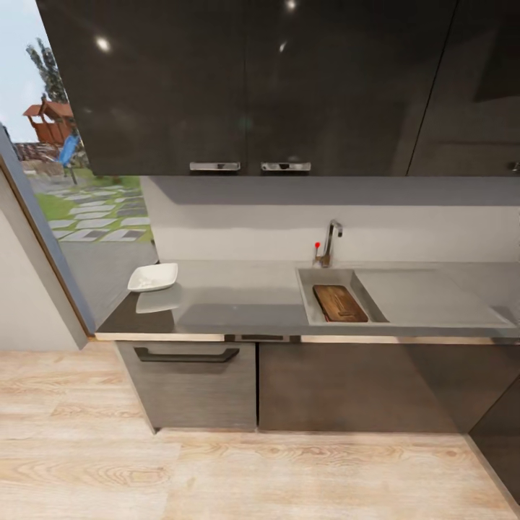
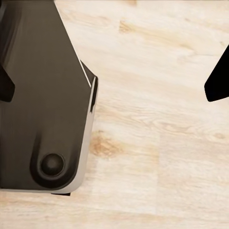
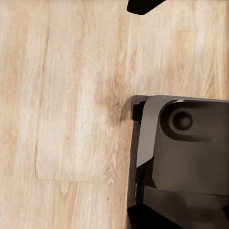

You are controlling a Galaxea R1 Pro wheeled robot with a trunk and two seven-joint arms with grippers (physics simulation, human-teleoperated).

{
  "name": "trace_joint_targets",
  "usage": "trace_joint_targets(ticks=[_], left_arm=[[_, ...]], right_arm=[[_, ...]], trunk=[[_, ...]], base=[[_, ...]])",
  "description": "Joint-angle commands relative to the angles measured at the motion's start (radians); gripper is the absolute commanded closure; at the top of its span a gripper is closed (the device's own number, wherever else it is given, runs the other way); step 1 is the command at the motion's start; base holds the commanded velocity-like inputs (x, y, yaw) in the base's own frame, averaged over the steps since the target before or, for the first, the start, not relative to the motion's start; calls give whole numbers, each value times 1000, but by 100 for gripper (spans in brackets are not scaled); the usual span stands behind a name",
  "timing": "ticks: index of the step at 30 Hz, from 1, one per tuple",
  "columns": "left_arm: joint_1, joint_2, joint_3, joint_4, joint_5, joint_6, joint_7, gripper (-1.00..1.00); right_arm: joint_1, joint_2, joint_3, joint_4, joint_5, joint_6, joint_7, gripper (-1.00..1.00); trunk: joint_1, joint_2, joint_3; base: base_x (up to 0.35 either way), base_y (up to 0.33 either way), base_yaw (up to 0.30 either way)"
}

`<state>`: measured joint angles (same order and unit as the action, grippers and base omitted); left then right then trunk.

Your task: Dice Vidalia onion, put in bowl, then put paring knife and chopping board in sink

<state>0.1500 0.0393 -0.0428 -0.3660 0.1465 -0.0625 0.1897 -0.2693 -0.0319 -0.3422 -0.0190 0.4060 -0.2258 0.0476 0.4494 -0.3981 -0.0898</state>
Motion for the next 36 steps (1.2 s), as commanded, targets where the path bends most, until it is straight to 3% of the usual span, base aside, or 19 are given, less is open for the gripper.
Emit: trace_joint_targets(ticks=[1,7,12,19,22,27,36], left_arm=[[0,0,-5,4,10,-2,4,-100],[0,0,-5,43,11,-2,3,-100],[0,-1,-5,57,11,-1,2,-100],[0,-10,-7,98,11,0,2,-100],[0,-20,-9,108,11,-1,1,-100],[0,-34,-10,142,9,-3,0,-100],[0,-35,-5,147,16,-3,3,-100]], right_arm=[[-1,0,-9,1,5,-2,4,-100],[-1,-1,-9,2,5,30,-8,-100],[11,-6,-8,3,4,99,-84,-100],[73,36,-10,4,-2,131,-113,-100],[76,36,-12,2,-28,132,-116,-100],[78,35,-14,-1,-128,133,-119,-100],[78,23,-11,2,-139,132,-146,-100]], trunk=[[1,-2,-1],[1,-2,8],[1,-2,16],[1,-2,28],[1,-2,32],[1,-2,40],[1,-2,55]], base=[[0,0,-66],[0,0,-82],[0,0,-89],[0,0,-90],[0,0,-93],[0,0,-96],[0,0,-97]])
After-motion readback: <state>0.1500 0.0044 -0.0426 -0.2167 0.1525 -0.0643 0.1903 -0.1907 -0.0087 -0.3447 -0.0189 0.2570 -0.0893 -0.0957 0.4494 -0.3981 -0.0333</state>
